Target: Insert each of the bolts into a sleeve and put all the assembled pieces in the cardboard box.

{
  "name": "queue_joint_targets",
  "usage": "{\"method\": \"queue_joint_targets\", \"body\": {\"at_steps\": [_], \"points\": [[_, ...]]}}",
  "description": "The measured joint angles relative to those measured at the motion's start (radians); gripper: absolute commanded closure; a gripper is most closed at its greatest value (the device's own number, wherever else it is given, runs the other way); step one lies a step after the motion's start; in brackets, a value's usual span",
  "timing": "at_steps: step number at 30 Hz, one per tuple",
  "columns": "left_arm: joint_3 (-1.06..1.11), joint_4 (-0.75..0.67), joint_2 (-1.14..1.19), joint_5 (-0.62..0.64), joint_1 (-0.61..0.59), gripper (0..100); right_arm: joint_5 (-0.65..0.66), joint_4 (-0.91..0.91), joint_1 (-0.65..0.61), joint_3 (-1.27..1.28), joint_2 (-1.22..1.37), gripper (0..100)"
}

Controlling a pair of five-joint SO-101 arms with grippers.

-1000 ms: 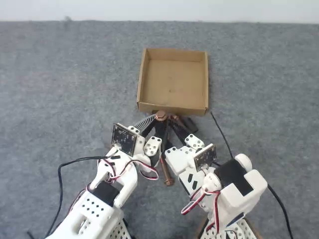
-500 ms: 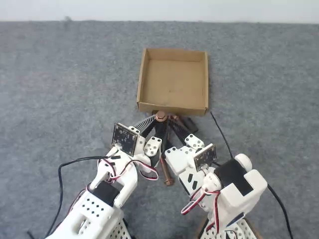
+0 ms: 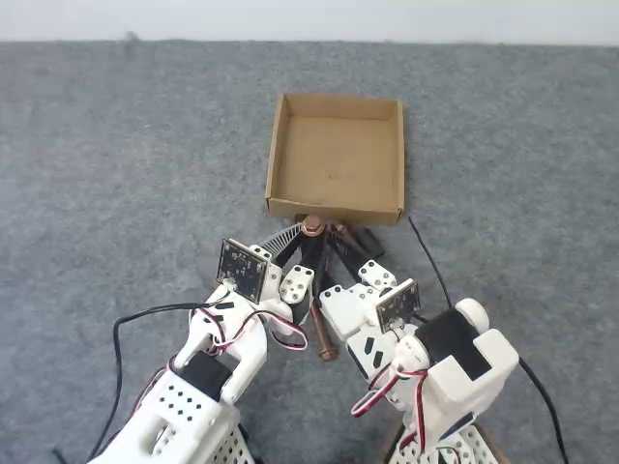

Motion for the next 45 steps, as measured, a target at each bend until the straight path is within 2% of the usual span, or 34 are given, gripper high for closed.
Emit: {"method": "queue_joint_targets", "body": {"at_steps": [5, 9, 27, 37, 40, 43, 45], "points": [[0.0, 0.035, -0.005, 0.0, -0.018, 80, 0.0, 0.0, 0.008, 0.0, 0.0, 99.2], [0.002, 0.072, -0.002, -0.002, -0.02, 79, 0.0, 0.0, 0.009, 0.002, 0.0, 99.2], [-0.002, 0.075, -0.005, -0.008, -0.021, 79, -0.002, 0.0, 0.009, 0.002, 0.0, 99.2], [-0.117, 0.075, -0.005, 0.106, -0.017, 79, -0.002, 0.0, 0.006, 0.002, 0.0, 99.2], [-0.117, 0.075, -0.005, 0.114, -0.017, 84, -0.002, 0.0, 0.006, 0.002, 0.0, 99.2], [-0.117, 0.075, -0.005, 0.114, -0.017, 98, -0.002, 0.0, 0.006, 0.002, 0.0, 99.2], [-0.117, 0.075, -0.005, 0.114, -0.017, 98, -0.002, 0.0, 0.006, 0.002, 0.0, 99.2]]}}
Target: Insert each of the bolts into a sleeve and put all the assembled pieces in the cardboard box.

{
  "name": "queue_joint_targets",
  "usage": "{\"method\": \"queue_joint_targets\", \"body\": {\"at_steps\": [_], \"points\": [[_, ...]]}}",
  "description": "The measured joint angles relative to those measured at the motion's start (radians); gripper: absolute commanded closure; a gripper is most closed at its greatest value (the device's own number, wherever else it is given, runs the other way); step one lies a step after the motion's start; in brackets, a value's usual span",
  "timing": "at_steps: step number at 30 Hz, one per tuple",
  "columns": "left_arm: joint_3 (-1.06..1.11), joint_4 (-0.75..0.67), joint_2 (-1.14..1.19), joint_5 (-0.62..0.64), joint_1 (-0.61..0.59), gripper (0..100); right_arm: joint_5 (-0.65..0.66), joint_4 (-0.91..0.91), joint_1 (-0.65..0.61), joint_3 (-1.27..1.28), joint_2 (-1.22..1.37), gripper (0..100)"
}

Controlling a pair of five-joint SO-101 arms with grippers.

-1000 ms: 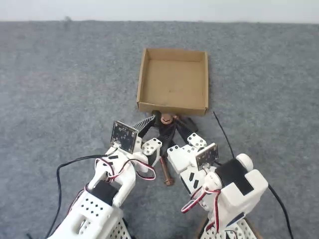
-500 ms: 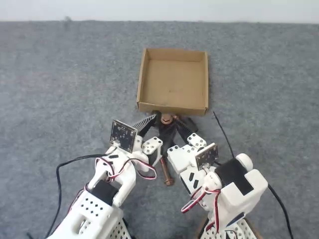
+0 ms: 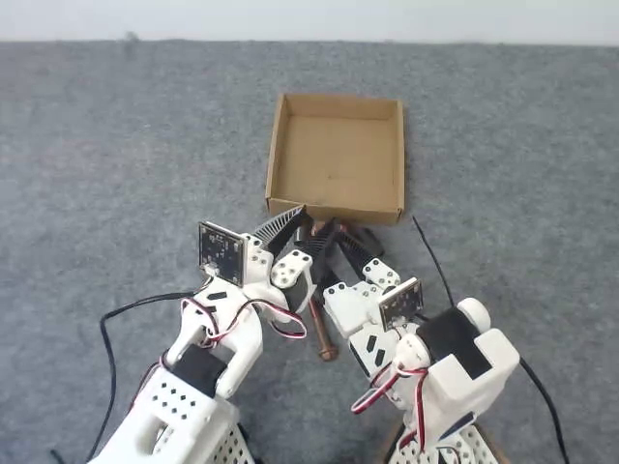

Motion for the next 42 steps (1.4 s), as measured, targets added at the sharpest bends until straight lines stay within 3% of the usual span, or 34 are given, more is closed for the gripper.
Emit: {"method": "queue_joint_targets", "body": {"at_steps": [5, 10, 20, 23, 29, 42], "points": [[0.0, 0.0, 0.0, 0.0, -0.052, 99, 0.0, 0.0, 0.0, 0.0, 0.0, 99.2], [0.0, 0.018, 0.0, 0.0, -0.186, 99, 0.0, 0.0, 0.0, 0.0, 0.0, 99.2], [-0.051, 0.371, 0.0, 0.0, -0.331, 99, 0.0, 0.0, 0.041, 0.0, 0.0, 99.0], [-0.002, 0.367, 0.0, -0.003, -0.419, 99, 0.0, 0.0, 0.041, 0.0, 0.0, 98.9], [0.115, 0.276, 0.0, -0.164, -0.539, 99, 0.092, 0.0, 0.048, 0.0, 0.0, 99.1], [0.117, 0.381, -0.003, -0.302, -0.559, 99, 0.133, -0.015, 0.086, 0.0, -0.012, 99.2]]}}
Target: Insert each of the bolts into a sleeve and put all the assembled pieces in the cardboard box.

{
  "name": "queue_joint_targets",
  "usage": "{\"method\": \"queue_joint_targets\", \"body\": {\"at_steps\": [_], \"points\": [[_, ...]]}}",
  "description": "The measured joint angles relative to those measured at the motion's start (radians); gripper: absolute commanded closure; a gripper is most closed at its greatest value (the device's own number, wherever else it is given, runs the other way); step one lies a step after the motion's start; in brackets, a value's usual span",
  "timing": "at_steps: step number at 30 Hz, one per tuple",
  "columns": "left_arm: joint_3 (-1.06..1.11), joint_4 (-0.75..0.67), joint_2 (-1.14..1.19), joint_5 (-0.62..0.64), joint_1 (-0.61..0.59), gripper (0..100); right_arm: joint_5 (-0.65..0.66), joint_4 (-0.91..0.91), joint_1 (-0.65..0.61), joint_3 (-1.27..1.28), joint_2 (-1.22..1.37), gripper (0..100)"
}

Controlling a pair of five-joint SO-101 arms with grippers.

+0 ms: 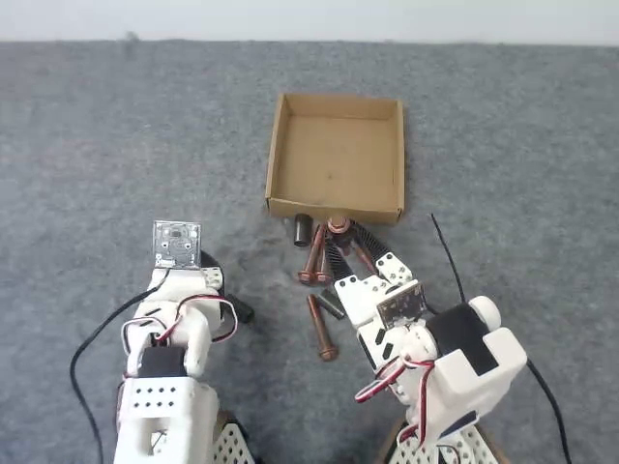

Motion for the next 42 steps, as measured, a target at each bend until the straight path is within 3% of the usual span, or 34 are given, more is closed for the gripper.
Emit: {"method": "queue_joint_targets", "body": {"at_steps": [11, 19, 36, 42], "points": [[0.0, 0.0, 0.0, -0.014, 0.0, 99, 0.003, 0.087, 0.0, -0.009, -0.009, 99.2], [0.0, 0.0, 0.0, -0.014, -0.006, 99, 0.091, 0.112, 0.023, -0.058, -0.009, 99.2], [0.0, 0.0, 0.0, -0.014, -0.006, 99, 0.094, 0.456, 0.181, -0.301, -0.009, 99.2], [0.0, 0.0, 0.0, -0.015, -0.006, 99, 0.094, 0.712, 0.186, -0.322, -0.169, 99.2]]}}
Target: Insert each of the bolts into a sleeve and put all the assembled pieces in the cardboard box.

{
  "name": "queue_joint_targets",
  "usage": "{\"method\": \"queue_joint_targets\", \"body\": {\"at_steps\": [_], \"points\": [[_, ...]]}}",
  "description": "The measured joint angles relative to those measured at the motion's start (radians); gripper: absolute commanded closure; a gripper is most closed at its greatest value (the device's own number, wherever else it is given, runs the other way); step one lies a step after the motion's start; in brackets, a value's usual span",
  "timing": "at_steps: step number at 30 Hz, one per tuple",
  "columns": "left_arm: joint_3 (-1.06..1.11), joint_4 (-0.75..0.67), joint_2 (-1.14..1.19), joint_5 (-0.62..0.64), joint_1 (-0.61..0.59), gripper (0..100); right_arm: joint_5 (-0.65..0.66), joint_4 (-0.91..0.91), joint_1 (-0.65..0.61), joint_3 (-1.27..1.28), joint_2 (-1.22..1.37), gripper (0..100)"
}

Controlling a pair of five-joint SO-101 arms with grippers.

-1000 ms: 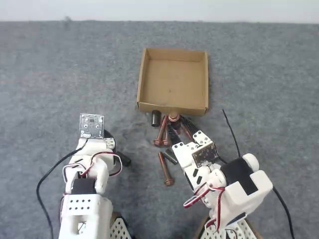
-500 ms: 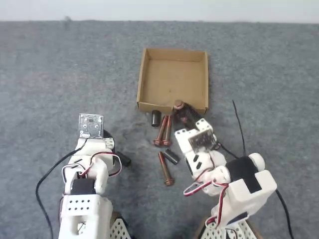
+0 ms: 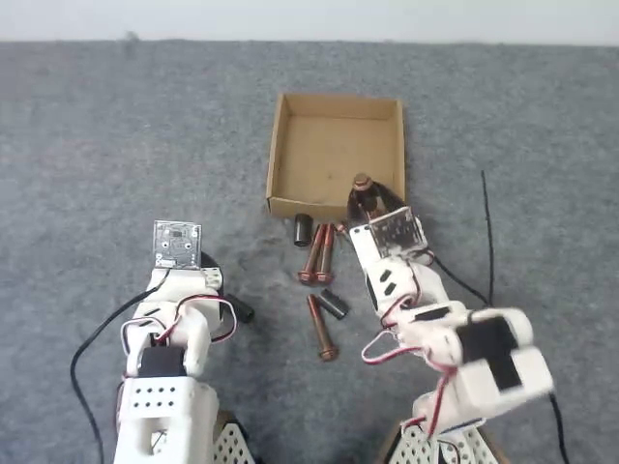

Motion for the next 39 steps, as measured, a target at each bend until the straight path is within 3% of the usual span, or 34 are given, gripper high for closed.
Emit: {"method": "queue_joint_targets", "body": {"at_steps": [9, 17, 23, 39], "points": [[0.0, 0.0, 0.0, 0.0, 0.0, 99, 0.0, 0.704, 0.0, -0.169, -0.356, 98.9], [0.0, 0.0, 0.0, 0.0, 0.0, 99, 0.002, 1.198, 0.049, -0.423, -0.396, 98.8], [0.0, 0.0, 0.0, 0.0, 0.0, 99, 0.002, 1.536, 0.046, -0.664, -0.278, 98.8], [0.0, 0.0, 0.0, 0.0, 0.0, 99, 0.002, 2.104, 0.049, -1.521, 0.253, 98.8]]}}
